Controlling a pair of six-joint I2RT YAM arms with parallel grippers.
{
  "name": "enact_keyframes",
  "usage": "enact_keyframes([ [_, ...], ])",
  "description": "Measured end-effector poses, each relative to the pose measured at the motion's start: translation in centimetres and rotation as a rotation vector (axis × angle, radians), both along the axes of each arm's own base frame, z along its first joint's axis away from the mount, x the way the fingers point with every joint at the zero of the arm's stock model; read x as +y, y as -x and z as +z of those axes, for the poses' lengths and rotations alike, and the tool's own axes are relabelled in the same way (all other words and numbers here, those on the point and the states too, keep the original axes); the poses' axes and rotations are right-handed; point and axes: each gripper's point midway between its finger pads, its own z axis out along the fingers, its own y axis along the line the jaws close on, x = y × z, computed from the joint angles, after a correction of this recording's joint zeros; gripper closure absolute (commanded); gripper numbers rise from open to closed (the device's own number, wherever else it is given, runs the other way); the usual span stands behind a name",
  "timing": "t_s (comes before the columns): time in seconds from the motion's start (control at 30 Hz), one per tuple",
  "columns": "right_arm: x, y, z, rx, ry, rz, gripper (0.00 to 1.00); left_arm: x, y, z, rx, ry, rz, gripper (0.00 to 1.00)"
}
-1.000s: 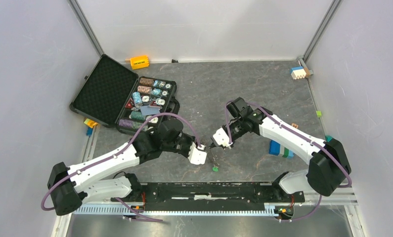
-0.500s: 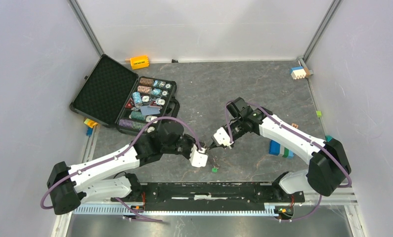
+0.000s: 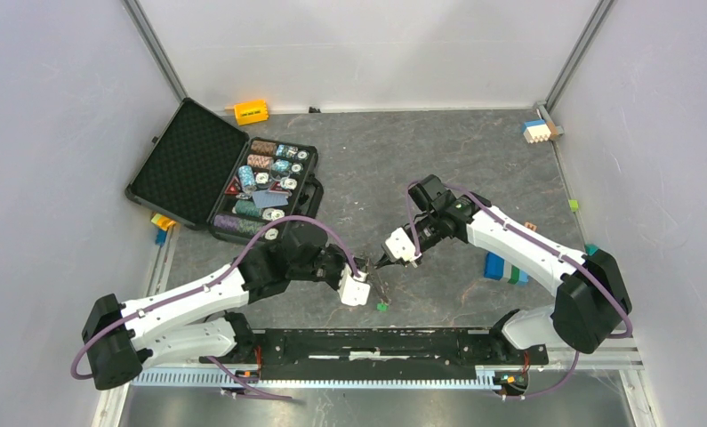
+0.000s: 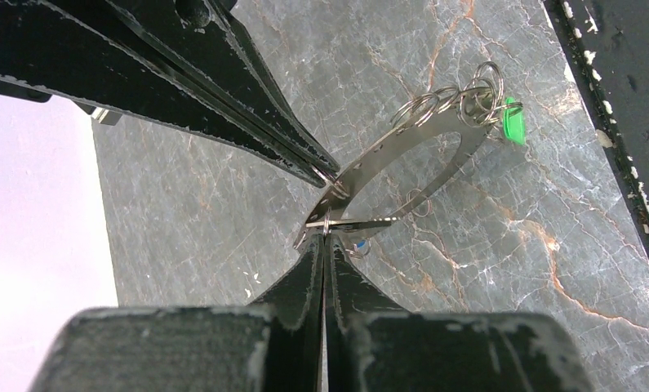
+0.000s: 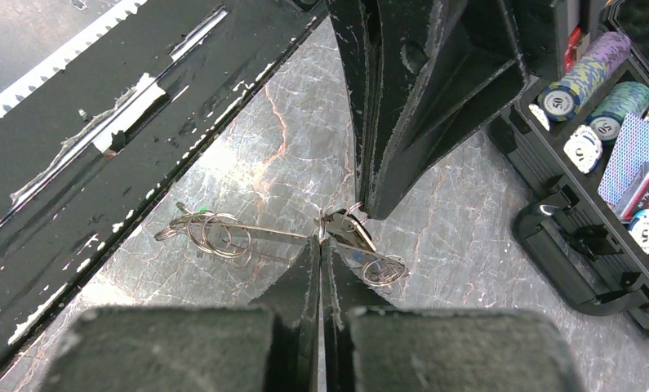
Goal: Put the keys on the keyring
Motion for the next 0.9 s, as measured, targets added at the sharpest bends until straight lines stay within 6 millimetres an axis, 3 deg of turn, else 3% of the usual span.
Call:
enact_keyframes([
  [0.57, 0.17, 0.15, -0.78, 0.040, 0.008, 0.004, 1.00, -0.44, 0.29, 0.86, -0.022, 0.028, -0.016, 0.98],
  [0.9, 0.17, 0.05, -0.54, 0.052, -0.006, 0.000, 1.00, -0.26, 0.75, 0.29, -0.054, 0.012, -0.048, 0.98],
])
